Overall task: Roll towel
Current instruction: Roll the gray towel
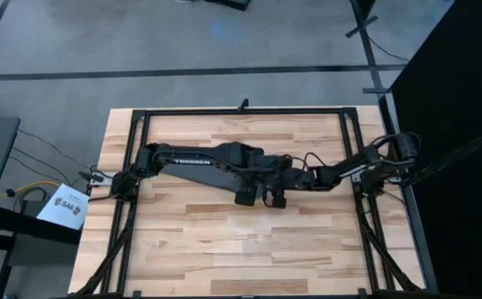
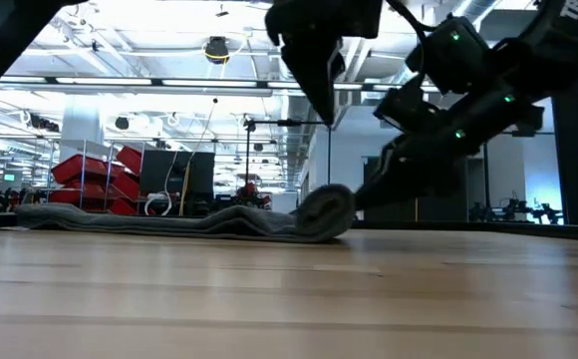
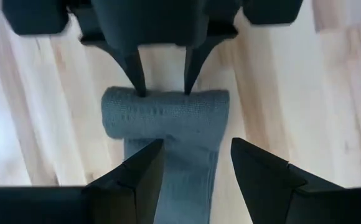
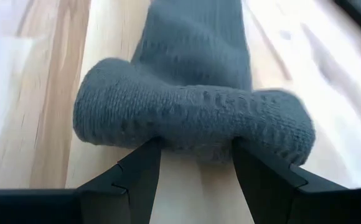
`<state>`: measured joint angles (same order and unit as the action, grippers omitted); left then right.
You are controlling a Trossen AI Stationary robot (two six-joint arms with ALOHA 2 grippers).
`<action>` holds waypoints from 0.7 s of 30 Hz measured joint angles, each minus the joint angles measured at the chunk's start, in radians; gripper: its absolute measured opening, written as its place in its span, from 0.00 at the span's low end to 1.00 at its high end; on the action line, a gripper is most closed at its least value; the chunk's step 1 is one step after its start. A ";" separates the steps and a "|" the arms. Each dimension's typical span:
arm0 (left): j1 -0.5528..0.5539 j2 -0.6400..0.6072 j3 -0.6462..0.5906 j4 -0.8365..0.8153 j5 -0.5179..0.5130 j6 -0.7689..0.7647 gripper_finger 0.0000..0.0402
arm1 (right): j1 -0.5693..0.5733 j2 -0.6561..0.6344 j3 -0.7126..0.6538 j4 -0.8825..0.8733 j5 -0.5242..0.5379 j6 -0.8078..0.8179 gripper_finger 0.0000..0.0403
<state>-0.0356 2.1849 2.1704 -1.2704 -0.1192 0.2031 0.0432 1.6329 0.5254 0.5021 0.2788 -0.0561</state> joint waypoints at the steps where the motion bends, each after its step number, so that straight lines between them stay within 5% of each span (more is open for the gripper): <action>1: -0.003 0.000 0.000 -0.013 -0.008 -0.004 0.43 | -0.003 0.005 0.010 0.006 -0.001 -0.013 0.47; 13: -0.016 -0.019 -0.001 -0.090 -0.021 -0.087 0.43 | -0.070 0.173 0.146 0.074 -0.099 -0.097 0.47; 21: -0.018 -0.021 -0.018 -0.097 -0.031 -0.100 0.43 | -0.089 0.172 0.186 0.115 -0.140 -0.158 0.47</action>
<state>-0.0536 2.1643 2.1525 -1.3678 -0.1505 0.1032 -0.0453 1.8048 0.7113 0.6173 0.1389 -0.2139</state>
